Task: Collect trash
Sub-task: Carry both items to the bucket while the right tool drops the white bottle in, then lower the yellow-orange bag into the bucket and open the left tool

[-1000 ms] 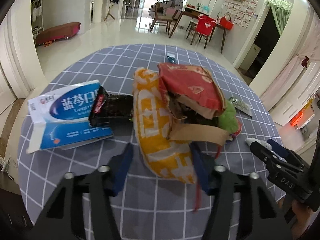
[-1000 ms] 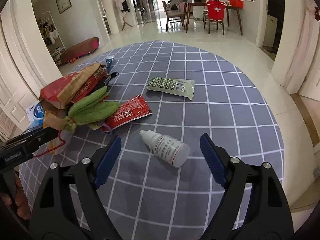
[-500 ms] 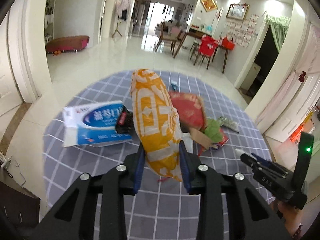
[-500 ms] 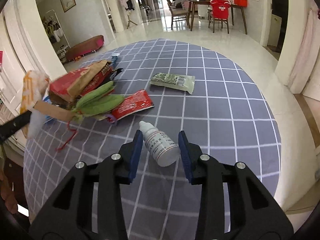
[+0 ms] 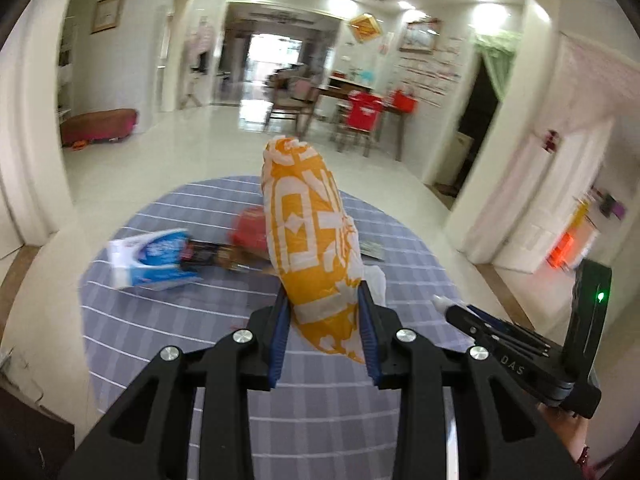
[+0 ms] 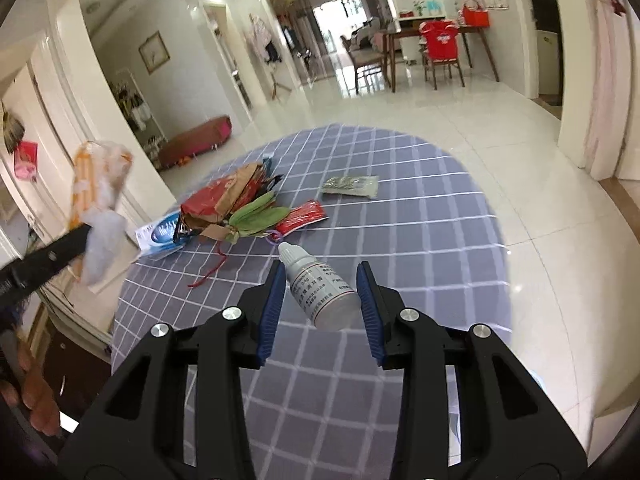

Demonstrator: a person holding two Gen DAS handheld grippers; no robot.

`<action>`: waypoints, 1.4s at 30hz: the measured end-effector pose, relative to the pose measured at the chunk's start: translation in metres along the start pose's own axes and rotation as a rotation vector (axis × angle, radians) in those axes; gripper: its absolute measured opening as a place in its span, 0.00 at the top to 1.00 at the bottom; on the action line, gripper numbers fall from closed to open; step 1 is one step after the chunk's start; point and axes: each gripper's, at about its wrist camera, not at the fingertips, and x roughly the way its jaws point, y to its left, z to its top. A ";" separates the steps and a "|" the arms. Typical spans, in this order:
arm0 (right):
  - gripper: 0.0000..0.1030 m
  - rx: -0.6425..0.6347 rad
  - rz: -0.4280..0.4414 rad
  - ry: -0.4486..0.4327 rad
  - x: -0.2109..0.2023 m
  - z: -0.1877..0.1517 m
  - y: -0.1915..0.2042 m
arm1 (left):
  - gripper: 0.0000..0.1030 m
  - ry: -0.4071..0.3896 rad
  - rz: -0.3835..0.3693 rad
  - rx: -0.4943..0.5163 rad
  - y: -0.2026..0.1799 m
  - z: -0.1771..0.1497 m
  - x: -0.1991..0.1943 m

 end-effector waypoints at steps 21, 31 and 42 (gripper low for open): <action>0.33 0.354 -0.314 -0.069 -0.112 -0.095 -0.213 | 0.70 0.333 -0.313 0.352 -0.258 -0.107 0.128; 0.33 0.417 -0.368 -0.065 -0.121 -0.117 -0.239 | 0.70 0.431 -0.333 0.402 -0.293 -0.134 0.157; 0.32 0.472 -0.448 -0.208 -0.160 -0.135 -0.251 | 0.69 0.473 -0.366 0.455 -0.334 -0.150 0.173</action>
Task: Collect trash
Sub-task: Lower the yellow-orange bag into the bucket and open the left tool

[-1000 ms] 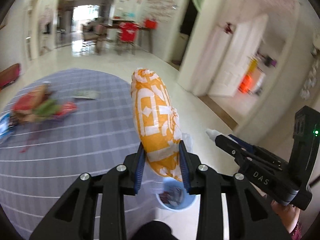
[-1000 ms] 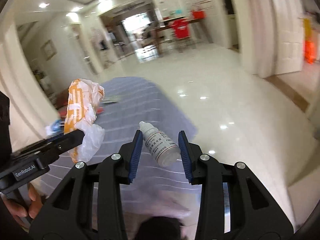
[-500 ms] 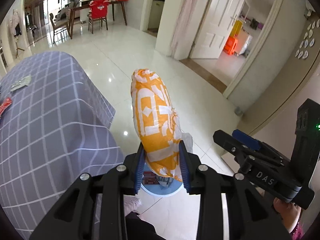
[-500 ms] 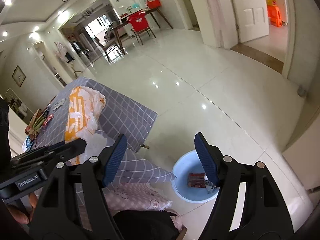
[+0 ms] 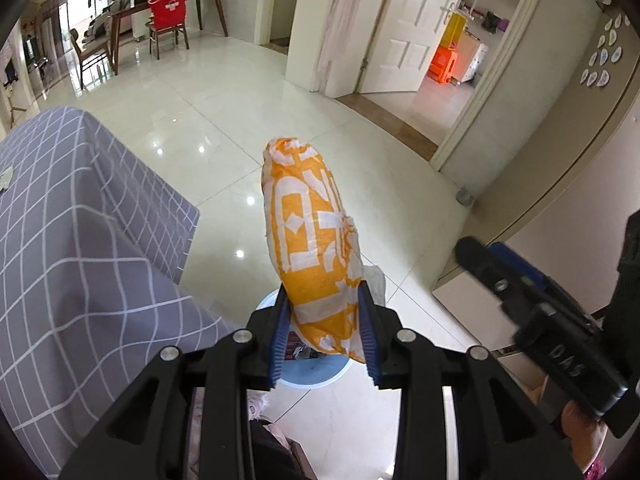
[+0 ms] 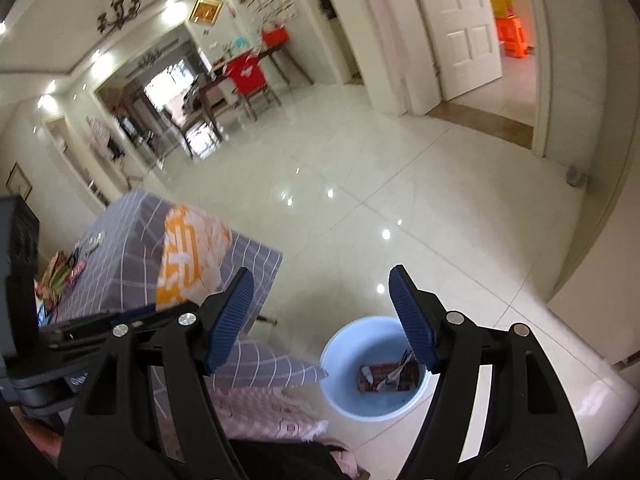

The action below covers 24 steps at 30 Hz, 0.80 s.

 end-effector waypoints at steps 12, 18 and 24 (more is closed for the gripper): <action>0.30 0.026 -0.023 -0.035 -0.012 0.008 -0.007 | 0.16 0.028 0.012 -0.071 0.010 0.009 0.000; 0.30 -0.020 0.021 -0.012 -0.010 0.005 0.020 | 0.16 -0.042 0.049 -0.091 0.030 0.002 -0.039; 0.30 -0.109 0.105 0.001 -0.009 0.003 0.080 | 0.16 -0.158 0.116 -0.151 0.075 -0.010 -0.104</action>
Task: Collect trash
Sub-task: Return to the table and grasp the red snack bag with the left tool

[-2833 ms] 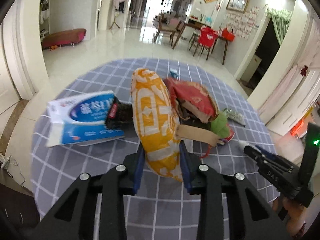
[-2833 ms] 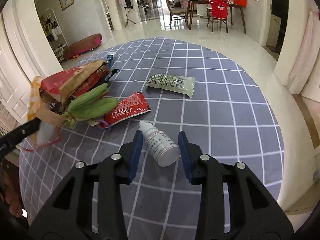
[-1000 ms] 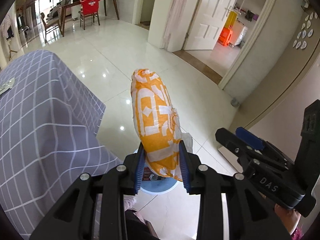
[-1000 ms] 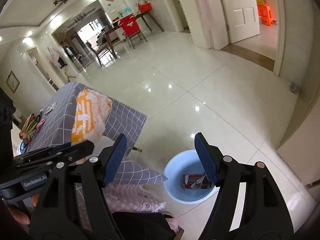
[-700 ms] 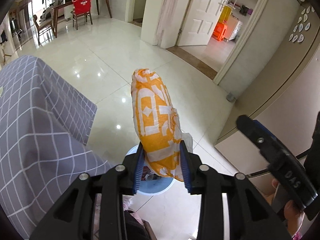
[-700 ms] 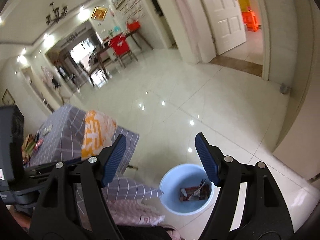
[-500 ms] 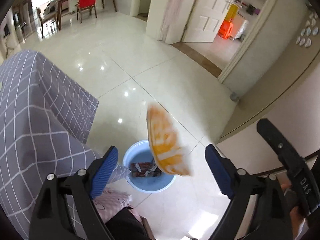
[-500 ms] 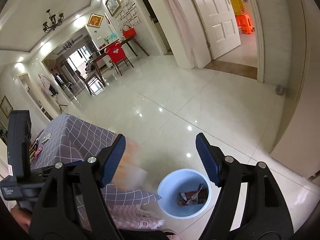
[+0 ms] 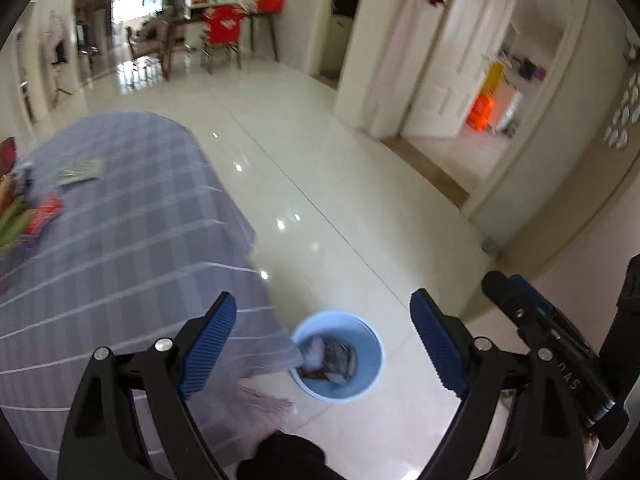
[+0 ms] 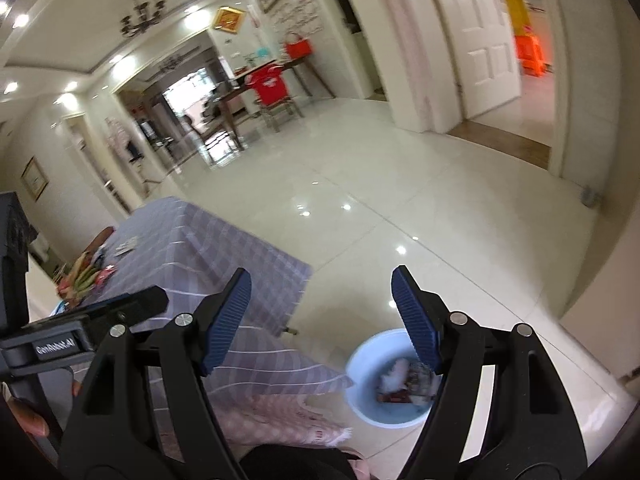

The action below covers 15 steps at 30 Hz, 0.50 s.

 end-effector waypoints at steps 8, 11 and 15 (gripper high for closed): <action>0.30 -0.180 0.161 0.032 0.023 -0.001 0.130 | 0.16 -0.142 0.152 -0.150 0.120 -0.001 -0.083; 0.30 -0.235 0.224 0.060 0.039 -0.003 0.181 | 0.16 -0.178 0.233 -0.254 0.186 -0.008 -0.112; 0.30 -0.306 0.267 0.108 0.071 -0.010 0.243 | 0.16 -0.191 0.333 -0.325 0.256 -0.015 -0.134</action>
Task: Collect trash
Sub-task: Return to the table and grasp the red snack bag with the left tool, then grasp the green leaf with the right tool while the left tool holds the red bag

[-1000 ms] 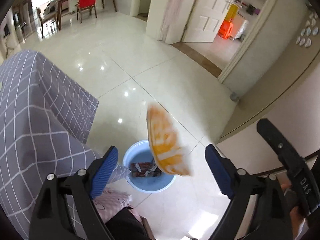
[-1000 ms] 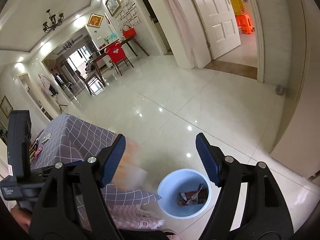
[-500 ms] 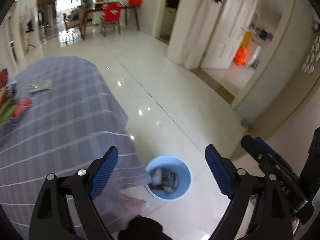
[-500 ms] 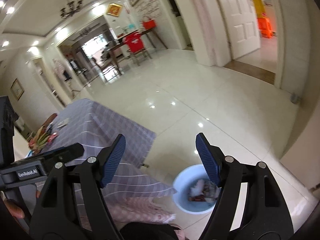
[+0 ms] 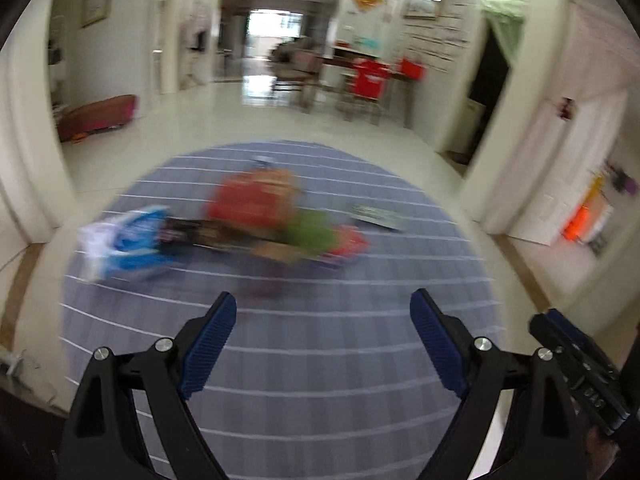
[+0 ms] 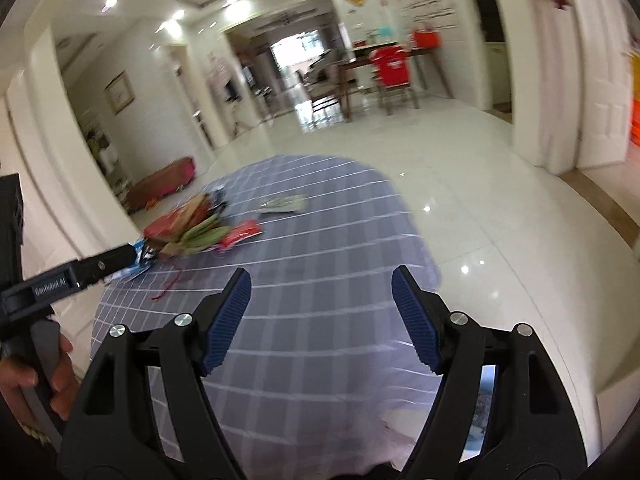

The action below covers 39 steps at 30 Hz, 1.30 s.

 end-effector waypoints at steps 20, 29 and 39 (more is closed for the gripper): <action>0.30 -0.046 0.093 0.141 0.143 0.035 0.071 | 0.82 0.129 -0.171 -0.263 0.087 0.061 0.124; 0.29 -0.105 0.153 0.174 0.169 0.033 0.116 | 0.91 -0.140 -0.212 -0.256 0.092 0.060 0.064; 0.93 -0.212 0.144 0.221 0.176 0.027 0.140 | 0.91 -0.186 -0.164 -0.251 0.092 0.043 0.006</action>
